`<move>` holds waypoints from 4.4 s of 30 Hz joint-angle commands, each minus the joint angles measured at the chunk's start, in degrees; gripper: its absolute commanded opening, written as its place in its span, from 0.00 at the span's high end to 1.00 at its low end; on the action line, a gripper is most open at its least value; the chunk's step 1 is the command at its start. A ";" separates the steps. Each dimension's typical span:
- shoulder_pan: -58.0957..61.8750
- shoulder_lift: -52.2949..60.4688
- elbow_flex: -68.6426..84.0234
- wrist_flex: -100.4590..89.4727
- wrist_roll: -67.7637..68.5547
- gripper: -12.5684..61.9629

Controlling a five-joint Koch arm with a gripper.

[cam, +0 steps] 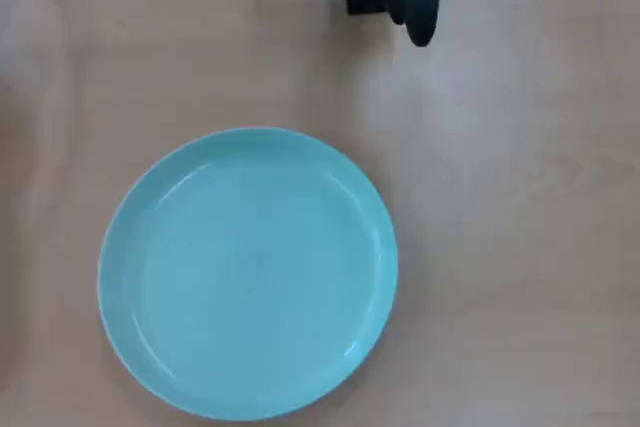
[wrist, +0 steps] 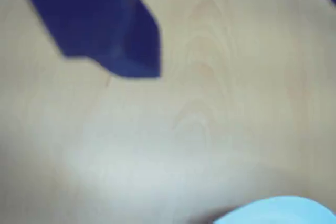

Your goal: Move the green bowl from right to left

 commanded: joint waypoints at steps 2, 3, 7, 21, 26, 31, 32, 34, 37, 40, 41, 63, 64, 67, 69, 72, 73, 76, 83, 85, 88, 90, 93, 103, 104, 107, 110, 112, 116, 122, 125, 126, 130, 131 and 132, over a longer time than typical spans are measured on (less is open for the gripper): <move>1.32 -2.55 -7.73 3.25 5.10 0.25; 1.67 -3.43 -8.44 3.69 5.54 0.25; 3.87 -6.77 -9.23 3.96 8.26 0.25; 14.06 -19.42 -15.38 4.04 20.30 0.25; 16.08 -24.70 -17.23 4.04 23.38 0.25; 17.93 -29.62 -16.52 2.99 23.64 0.25; 18.19 -30.50 -16.26 2.46 23.55 0.25; 18.54 -32.17 -15.21 0.26 23.55 0.25; 18.81 -32.70 -11.16 -5.80 23.55 0.25; 18.90 -32.61 -6.68 -11.60 23.73 0.25; 18.90 -32.61 -5.89 -12.39 23.73 0.25; 20.21 -41.57 0.44 -22.59 23.47 0.25; 20.21 -42.10 0.44 -22.76 23.38 0.25; 20.30 -43.15 0.35 -23.91 23.20 0.25; 20.30 -44.12 0.35 -24.70 23.20 0.26; 20.57 -45.26 0.26 -26.37 23.12 0.27; 20.74 -45.53 0.26 -26.72 23.03 0.28; 21.01 -45.70 0.35 -27.16 23.03 0.32; 21.71 -45.70 2.02 -30.32 22.85 0.57; 21.80 -45.88 2.20 -30.67 22.94 0.67; 21.80 -45.88 2.29 -30.67 22.94 0.81; 21.80 -45.88 2.20 -30.67 22.94 0.92; 21.80 -45.88 2.20 -30.67 22.94 0.94; 21.62 -45.79 1.93 -30.85 21.80 0.93; 21.53 -45.79 1.93 -30.85 21.09 0.93; 21.09 -45.79 1.93 -30.76 19.95 0.93; 20.13 -45.70 1.93 -30.76 19.86 0.93; 19.16 -45.62 1.93 -30.67 19.86 0.93; 16.08 -45.53 1.58 -30.67 19.86 0.93; 12.04 -45.53 1.93 -30.32 19.86 0.93; 9.32 -45.44 2.11 -30.06 19.86 0.93; 8.17 -45.44 2.11 -29.97 19.78 0.93; 3.16 -45.44 2.11 -29.88 19.78 0.93; 1.85 -45.44 2.11 -29.71 19.78 0.93; 0.62 -45.44 2.11 -29.44 19.78 0.93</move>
